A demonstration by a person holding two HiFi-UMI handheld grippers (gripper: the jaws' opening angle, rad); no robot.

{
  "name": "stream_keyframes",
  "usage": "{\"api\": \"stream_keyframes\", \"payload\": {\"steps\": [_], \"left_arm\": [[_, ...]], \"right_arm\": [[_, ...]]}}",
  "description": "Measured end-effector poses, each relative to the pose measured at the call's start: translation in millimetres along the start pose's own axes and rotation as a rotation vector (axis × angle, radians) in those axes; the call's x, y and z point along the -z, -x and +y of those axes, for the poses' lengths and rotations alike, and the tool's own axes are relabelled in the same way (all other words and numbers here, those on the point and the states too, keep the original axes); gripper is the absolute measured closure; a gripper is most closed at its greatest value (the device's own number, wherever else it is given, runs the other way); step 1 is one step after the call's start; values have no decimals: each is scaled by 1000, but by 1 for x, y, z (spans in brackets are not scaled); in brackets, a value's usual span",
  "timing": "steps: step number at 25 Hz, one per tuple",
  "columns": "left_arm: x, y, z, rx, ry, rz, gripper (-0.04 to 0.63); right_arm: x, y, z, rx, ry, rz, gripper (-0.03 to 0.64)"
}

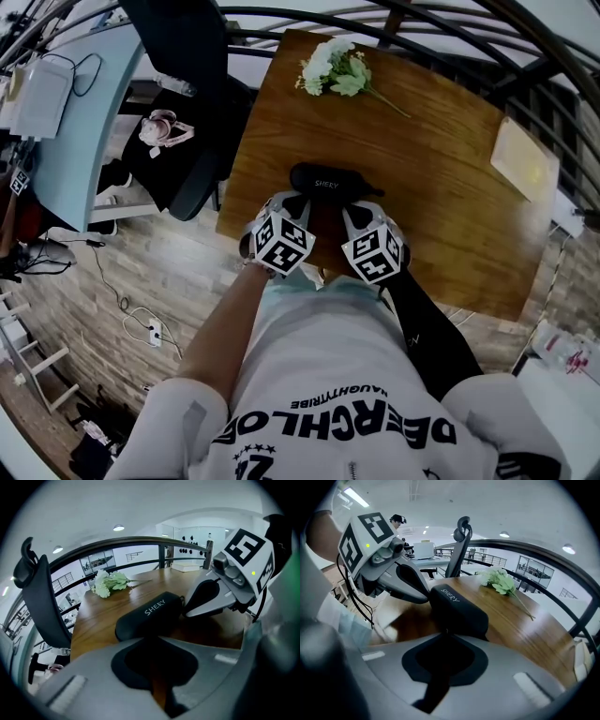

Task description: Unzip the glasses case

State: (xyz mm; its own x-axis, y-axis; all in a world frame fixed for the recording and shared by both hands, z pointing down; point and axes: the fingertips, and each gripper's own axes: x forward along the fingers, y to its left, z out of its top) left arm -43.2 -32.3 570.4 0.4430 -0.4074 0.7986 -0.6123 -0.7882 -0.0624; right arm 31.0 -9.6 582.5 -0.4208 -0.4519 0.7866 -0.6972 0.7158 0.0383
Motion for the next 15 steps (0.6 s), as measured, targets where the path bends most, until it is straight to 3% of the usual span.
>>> {"api": "stream_keyframes", "payload": {"steps": [4, 10, 13, 15], "left_arm": [[-5, 8, -12, 23, -15, -18, 588], [-61, 19, -7, 6, -66, -177, 588], [-68, 8, 0, -2, -90, -158, 588], [-61, 0, 2, 12, -55, -138, 587]], "right_arm": [[1, 0, 0, 5, -11, -2, 588], [0, 1, 0, 11, -21, -7, 588], [1, 0, 1, 14, -27, -8, 588], [0, 0, 2, 12, -28, -9, 588]]}}
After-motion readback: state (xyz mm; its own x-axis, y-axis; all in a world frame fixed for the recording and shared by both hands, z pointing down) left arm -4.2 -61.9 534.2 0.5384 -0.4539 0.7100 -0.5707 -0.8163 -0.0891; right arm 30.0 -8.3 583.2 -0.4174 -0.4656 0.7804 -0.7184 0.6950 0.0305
